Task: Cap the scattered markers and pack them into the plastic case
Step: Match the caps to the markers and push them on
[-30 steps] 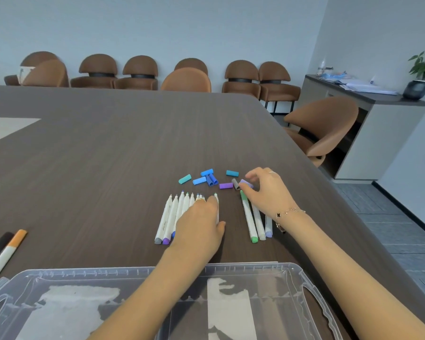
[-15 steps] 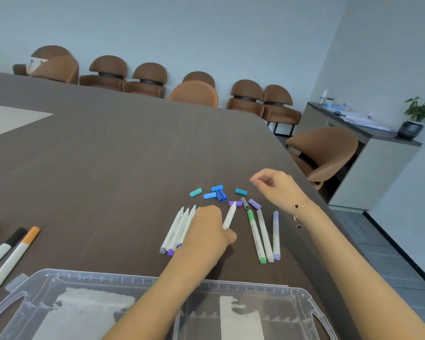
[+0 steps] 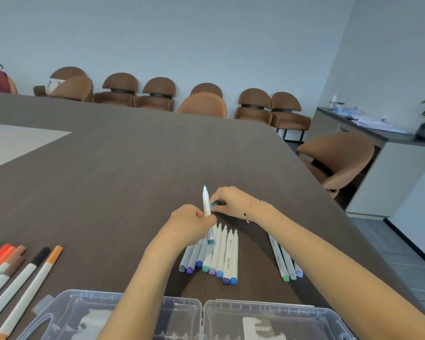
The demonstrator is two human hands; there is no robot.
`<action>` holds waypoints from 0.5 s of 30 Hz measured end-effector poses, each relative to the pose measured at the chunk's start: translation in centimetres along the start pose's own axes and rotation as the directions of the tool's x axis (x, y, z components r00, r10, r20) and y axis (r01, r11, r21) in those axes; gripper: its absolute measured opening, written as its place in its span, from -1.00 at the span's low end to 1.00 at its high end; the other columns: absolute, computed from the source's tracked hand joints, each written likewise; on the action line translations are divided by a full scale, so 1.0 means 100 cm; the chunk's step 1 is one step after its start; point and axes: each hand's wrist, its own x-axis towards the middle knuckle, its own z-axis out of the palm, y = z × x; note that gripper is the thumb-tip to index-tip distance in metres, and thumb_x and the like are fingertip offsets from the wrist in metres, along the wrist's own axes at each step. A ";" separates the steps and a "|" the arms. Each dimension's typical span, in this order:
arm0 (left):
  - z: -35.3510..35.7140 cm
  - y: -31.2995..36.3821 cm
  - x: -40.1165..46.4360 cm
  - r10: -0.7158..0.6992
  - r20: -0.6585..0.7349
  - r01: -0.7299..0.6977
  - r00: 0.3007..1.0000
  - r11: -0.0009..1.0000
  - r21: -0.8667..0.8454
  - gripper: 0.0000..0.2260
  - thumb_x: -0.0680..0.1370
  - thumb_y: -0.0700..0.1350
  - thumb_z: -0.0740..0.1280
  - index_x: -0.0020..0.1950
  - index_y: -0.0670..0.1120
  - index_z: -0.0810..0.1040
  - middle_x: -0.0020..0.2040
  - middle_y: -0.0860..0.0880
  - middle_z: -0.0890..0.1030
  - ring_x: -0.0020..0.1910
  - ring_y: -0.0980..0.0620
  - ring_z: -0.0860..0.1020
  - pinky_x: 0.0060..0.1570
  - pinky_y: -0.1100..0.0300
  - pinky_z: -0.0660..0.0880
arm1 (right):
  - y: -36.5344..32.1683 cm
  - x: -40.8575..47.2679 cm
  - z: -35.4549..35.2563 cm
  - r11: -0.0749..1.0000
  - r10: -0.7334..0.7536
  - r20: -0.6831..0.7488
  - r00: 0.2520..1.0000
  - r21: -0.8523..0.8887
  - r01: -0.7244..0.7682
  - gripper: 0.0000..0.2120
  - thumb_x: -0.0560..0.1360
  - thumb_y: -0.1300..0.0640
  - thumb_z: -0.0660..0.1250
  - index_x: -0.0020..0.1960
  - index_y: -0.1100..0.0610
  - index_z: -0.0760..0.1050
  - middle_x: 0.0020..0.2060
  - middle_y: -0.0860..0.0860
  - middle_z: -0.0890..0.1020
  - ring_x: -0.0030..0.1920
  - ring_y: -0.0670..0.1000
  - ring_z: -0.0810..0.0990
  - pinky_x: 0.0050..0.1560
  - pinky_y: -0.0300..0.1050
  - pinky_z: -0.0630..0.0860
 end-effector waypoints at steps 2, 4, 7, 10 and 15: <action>0.000 0.003 -0.001 0.013 0.038 -0.012 0.999 0.999 -0.033 -0.81 0.58 -0.02 0.21 -0.17 -0.07 0.48 -0.23 -0.02 0.54 -0.28 0.10 0.48 -0.26 0.33 0.46 | -0.002 -0.006 0.001 0.999 -0.019 -0.039 0.999 -0.030 0.018 -0.81 0.55 0.10 0.28 0.09 0.09 0.61 -0.10 -0.03 0.51 -0.14 -0.05 0.44 -0.05 -0.15 0.44; 0.000 0.006 -0.003 0.035 0.072 -0.029 0.997 0.997 -0.071 -0.83 0.59 -0.03 0.19 -0.09 -0.07 0.51 -0.22 0.01 0.55 -0.22 0.10 0.52 -0.25 0.34 0.47 | -0.001 -0.011 0.004 0.999 -0.020 -0.061 0.998 -0.033 0.018 -0.82 0.55 0.12 0.28 0.09 0.12 0.61 -0.13 -0.05 0.47 -0.15 -0.05 0.42 -0.10 -0.23 0.36; -0.001 0.009 -0.007 0.053 0.111 -0.037 0.992 0.990 -0.135 -0.84 0.60 -0.05 0.18 -0.02 -0.08 0.51 -0.19 0.01 0.57 -0.20 0.11 0.56 -0.22 0.35 0.51 | 0.004 -0.018 0.010 0.989 0.047 -0.138 0.989 0.147 -0.027 -0.82 0.54 0.12 0.31 0.08 0.13 0.61 -0.05 -0.01 0.61 -0.11 -0.06 0.51 -0.03 -0.24 0.44; 0.000 0.011 -0.010 0.043 0.244 0.025 0.969 0.962 -0.271 -0.85 0.60 -0.11 0.20 -0.03 -0.11 0.54 -0.06 -0.05 0.67 -0.09 0.07 0.65 0.00 0.23 0.59 | 0.010 -0.034 0.001 0.644 0.329 -0.179 0.927 0.761 -0.082 -0.81 0.54 0.16 0.32 0.11 0.19 0.57 -0.02 0.06 0.67 -0.05 -0.03 0.63 -0.07 -0.28 0.54; 0.010 0.012 -0.013 0.091 0.430 0.031 0.898 0.963 -0.269 -0.81 0.60 -0.13 0.24 0.11 -0.18 0.56 -0.05 -0.06 0.70 -0.05 0.05 0.68 -0.02 0.24 0.60 | 0.014 -0.082 -0.015 -0.150 0.376 0.019 0.926 0.988 0.041 -0.79 0.57 0.25 0.25 0.20 0.17 0.48 0.08 0.14 0.65 0.04 0.07 0.67 0.00 -0.15 0.62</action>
